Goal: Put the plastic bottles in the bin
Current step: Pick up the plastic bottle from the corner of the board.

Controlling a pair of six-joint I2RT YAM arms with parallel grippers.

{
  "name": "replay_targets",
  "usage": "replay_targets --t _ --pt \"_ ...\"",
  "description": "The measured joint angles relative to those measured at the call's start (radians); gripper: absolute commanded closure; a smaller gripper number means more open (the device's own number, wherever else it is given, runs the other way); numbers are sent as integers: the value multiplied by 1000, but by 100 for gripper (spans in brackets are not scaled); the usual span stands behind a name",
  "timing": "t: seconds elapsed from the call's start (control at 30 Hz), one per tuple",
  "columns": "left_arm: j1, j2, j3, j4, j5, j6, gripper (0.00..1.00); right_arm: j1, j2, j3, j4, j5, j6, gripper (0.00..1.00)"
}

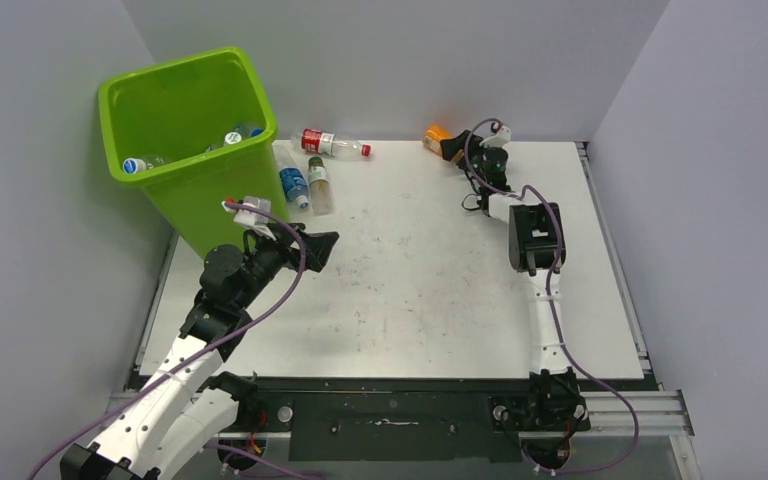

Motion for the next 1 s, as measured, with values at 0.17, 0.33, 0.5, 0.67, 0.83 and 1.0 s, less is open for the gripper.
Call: replay_targets --t 0.17,0.33,0.5,0.67,0.83,1.0 --pt "0 0 0 0 4 -1 4 32 -8 -8 -21 5 -82 4" --pt "0 -3 0 0 5 -2 4 55 -25 -31 -43 12 -134 25" --pt "0 -6 0 0 6 -2 4 73 -47 -70 -65 22 -182 33" --pt "0 -10 0 0 7 -2 4 79 -51 -77 -69 30 -219 52" --pt "0 -12 0 0 6 -2 4 79 -68 -117 -55 30 -234 75" --pt "0 -14 0 0 6 -3 4 80 -112 -188 -43 25 -237 94"
